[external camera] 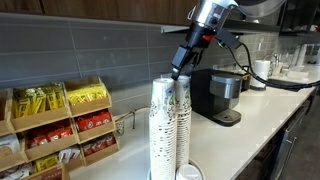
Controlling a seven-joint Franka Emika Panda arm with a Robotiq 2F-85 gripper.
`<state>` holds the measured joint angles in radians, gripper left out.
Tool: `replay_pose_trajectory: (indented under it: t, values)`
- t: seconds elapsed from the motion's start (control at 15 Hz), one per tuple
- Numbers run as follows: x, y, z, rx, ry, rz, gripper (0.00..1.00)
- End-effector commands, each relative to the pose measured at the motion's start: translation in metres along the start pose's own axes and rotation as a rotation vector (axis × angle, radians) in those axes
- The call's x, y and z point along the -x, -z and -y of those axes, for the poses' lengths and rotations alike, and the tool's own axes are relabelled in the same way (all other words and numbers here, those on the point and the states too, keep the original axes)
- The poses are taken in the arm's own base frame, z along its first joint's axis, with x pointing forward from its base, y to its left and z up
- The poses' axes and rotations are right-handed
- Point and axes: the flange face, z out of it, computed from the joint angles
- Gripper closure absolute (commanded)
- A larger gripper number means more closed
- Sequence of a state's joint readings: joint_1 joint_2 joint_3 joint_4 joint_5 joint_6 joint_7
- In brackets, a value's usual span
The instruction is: Take the cup off of the stack
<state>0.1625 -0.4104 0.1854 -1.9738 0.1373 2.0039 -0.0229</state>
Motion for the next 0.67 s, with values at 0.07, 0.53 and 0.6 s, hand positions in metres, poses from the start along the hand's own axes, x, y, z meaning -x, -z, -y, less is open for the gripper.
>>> replay_pose_trajectory:
  t: [0.07, 0.53, 0.6]
  values:
    - [0.0041, -0.0049, 0.0002, -0.016, -0.018, 0.017, 0.0]
    - [0.0037, -0.0076, 0.0012, -0.023, -0.02, 0.023, 0.01]
    - [0.0036, -0.0074, 0.0014, -0.025, -0.02, 0.022, 0.1]
